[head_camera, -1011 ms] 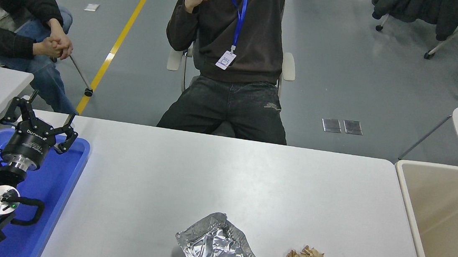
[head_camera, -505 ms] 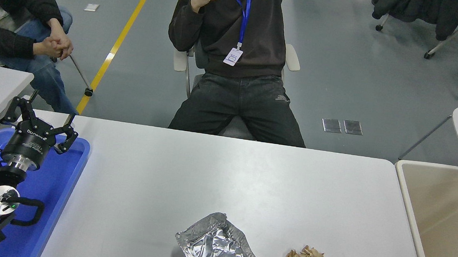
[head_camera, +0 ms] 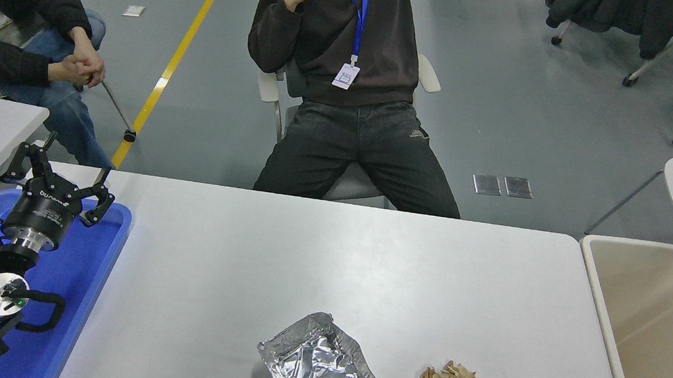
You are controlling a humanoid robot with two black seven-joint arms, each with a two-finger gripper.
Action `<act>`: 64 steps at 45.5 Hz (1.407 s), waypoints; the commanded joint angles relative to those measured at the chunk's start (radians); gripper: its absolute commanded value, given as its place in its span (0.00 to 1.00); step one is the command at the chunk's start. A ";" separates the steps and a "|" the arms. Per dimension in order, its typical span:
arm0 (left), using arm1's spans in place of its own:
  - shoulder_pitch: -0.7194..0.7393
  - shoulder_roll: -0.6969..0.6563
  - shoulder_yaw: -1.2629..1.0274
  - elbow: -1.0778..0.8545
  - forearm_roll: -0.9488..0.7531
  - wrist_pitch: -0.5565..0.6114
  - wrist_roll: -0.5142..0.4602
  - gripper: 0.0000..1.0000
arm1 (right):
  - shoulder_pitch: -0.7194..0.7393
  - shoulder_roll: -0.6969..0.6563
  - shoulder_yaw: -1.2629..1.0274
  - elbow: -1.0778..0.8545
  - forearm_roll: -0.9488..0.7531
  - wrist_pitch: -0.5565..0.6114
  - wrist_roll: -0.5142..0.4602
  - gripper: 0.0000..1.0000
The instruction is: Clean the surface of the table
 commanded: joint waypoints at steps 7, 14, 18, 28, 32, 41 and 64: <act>0.000 0.000 -0.001 0.000 0.000 0.000 0.000 1.00 | -0.160 0.098 0.420 0.256 0.065 -0.001 -0.057 1.00; 0.000 0.000 -0.001 0.000 0.000 0.000 0.000 1.00 | -0.263 0.191 0.498 0.379 0.067 0.002 -0.052 1.00; 0.000 0.000 -0.001 0.000 0.000 0.000 0.000 1.00 | -0.318 0.233 0.544 0.416 0.067 0.066 -0.057 1.00; 0.000 0.000 -0.001 0.000 0.000 0.000 0.000 1.00 | -0.357 0.306 0.548 0.413 0.142 0.254 -0.051 1.00; 0.000 0.000 -0.001 0.000 0.000 0.000 0.000 1.00 | -0.366 0.320 0.543 0.410 0.160 0.284 -0.048 1.00; 0.000 0.000 -0.001 0.000 0.000 0.000 0.000 1.00 | -0.386 0.366 0.506 0.393 0.159 0.370 0.026 1.00; 0.000 0.000 -0.001 0.000 0.000 0.000 0.000 1.00 | -0.331 0.454 0.344 0.213 0.141 0.375 0.280 1.00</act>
